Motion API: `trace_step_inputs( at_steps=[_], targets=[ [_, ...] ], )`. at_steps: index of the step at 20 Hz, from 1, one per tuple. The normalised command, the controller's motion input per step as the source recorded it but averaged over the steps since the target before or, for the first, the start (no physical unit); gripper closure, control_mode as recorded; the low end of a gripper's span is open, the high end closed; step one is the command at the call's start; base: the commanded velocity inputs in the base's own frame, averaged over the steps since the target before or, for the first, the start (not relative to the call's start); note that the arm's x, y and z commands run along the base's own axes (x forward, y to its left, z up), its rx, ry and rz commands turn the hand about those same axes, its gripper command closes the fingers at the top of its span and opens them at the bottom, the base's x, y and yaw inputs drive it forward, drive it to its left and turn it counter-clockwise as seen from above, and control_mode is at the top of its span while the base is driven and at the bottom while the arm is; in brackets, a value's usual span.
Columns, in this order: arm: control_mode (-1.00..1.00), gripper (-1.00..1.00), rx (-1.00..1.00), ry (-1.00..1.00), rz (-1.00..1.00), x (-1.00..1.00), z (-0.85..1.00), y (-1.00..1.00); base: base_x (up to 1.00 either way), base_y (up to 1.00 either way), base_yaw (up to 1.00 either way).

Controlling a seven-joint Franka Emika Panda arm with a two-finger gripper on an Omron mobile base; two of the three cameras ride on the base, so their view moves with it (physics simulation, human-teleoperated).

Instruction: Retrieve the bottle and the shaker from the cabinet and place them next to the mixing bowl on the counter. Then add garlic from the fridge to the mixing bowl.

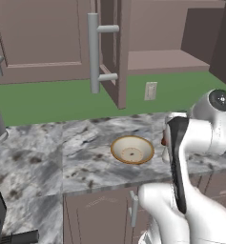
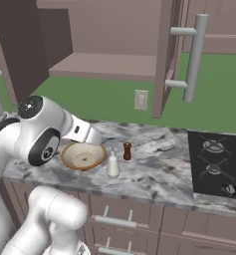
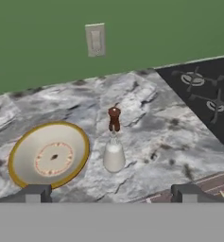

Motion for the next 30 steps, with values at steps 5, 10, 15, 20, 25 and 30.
trace_step_inputs(
  at_steps=[5,10,15,20,25,30],
  targets=[
    [-1.0,-1.0,0.0,0.12,-0.27,-0.21,0.0,0.03,0.0,0.0,0.0],
    [-1.0,-1.0,0.01,0.0,0.08,-0.21,0.08,0.01,0.0,0.0,0.0],
    [-1.0,-1.0,0.0,-0.02,0.15,-0.25,0.35,0.0,0.0,0.0,0.0],
    [-1.0,-1.0,0.0,-0.04,0.16,-0.28,0.26,0.0,0.0,0.0,0.0],
    [-1.0,-1.0,0.0,-0.07,0.14,-0.43,0.31,0.01,0.0,0.0,0.0],
    [-1.0,-1.0,0.0,-0.09,0.1,-0.68,0.32,0.16,0.0,0.0,0.0]
  ],
)
